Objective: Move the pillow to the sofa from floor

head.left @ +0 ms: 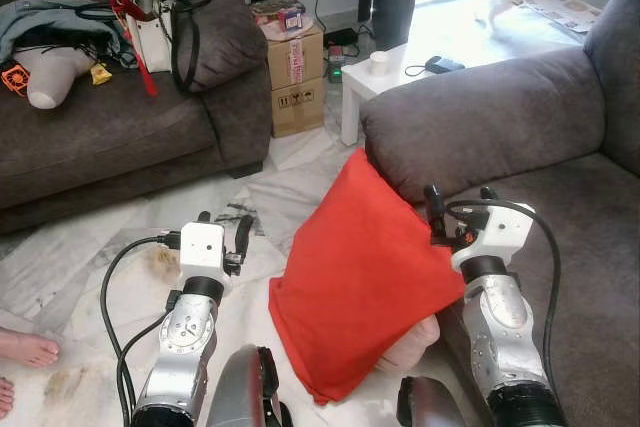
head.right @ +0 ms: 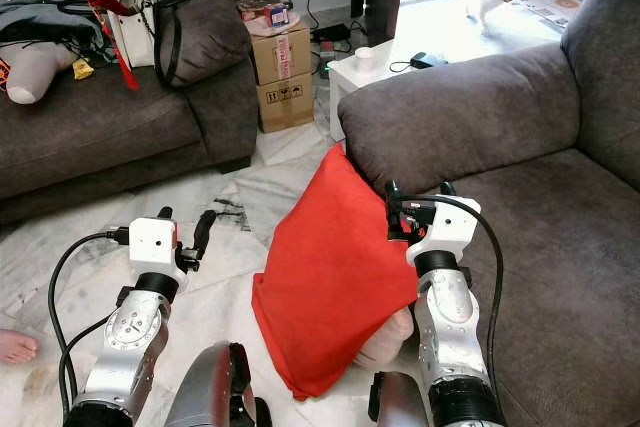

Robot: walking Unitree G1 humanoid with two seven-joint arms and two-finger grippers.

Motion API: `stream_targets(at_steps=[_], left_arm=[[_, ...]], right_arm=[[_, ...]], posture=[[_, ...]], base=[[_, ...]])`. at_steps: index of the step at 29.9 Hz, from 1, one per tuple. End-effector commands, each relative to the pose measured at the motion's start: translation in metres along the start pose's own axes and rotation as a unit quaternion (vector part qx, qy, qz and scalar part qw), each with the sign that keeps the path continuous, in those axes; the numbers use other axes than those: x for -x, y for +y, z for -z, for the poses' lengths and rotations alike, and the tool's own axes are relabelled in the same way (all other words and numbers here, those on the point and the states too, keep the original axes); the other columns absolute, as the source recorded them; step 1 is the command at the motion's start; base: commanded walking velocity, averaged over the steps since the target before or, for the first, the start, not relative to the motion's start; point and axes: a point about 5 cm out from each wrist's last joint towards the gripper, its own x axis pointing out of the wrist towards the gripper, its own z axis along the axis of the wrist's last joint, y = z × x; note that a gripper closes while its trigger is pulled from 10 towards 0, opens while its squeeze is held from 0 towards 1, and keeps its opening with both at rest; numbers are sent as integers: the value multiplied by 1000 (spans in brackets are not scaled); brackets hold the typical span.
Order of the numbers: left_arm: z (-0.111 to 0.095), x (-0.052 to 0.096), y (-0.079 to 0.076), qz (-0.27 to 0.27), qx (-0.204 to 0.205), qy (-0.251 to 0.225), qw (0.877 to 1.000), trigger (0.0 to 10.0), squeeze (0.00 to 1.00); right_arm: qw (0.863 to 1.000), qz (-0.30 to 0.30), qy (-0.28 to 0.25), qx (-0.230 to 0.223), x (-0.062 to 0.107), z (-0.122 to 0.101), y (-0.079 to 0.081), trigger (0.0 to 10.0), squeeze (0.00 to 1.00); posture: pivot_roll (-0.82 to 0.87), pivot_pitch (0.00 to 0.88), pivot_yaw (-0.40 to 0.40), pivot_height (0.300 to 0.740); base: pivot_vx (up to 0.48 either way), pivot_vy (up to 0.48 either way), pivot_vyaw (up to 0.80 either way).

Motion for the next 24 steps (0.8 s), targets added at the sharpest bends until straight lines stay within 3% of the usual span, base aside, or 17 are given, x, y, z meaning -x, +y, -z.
stream_targets(at_steps=[1, 13, 18, 24], left_arm=[[3, 1, 1, 2, -2, 8, 1000, 10000, 0], [8, 2, -1, 6, 4, 24, 1000, 10000, 0], [15, 3, 1, -8, 32, 43, 999, 10000, 0], [19, 5, 1, -10, 31, 53, 998, 10000, 0]], right_arm=[[1000, -2, 2, -6, 0, 2, 3, 10000, 0], [1000, 2, 21, 0, 2, 9, 0, 10000, 0], [1000, 1, 25, -1, 2, 10, 0, 10000, 0], [998, -2, 56, 2, 7, 22, 0, 10000, 0]], posture=[[-89, 100, 58, 561], [-90, 104, 57, 561], [-91, 105, 57, 561], [-89, 107, 55, 561]], base=[[0, 0, 0], [0, 0, 0], [0, 0, 0], [0, 0, 0]])
